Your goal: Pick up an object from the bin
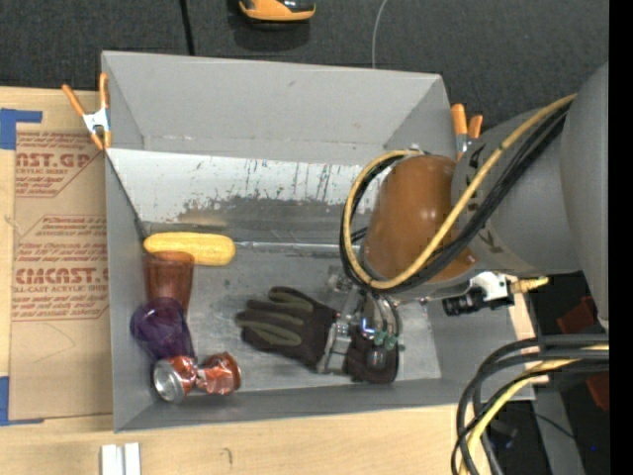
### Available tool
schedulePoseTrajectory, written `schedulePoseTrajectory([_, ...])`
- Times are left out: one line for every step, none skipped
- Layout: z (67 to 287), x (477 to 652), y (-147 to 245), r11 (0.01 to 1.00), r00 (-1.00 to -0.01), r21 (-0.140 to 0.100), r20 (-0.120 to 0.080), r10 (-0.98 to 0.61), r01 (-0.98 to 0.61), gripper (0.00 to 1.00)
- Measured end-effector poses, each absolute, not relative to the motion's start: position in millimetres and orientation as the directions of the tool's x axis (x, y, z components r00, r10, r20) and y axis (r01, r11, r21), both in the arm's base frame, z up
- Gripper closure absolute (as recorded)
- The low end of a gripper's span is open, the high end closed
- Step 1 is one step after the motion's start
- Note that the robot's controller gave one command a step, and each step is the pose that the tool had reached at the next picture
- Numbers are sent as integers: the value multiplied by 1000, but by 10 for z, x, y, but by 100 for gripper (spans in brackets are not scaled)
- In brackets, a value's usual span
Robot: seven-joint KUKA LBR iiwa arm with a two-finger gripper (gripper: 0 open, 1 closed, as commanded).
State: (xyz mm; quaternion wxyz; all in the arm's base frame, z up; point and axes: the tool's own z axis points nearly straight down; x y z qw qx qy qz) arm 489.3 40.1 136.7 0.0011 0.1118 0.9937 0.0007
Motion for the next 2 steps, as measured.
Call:
schedulePoseTrajectory([689,4906,334,936,-936,1,0,352,352,0])
schedulePoseTrajectory([705,4802,416,982,-982,1,-4,187,187,100])
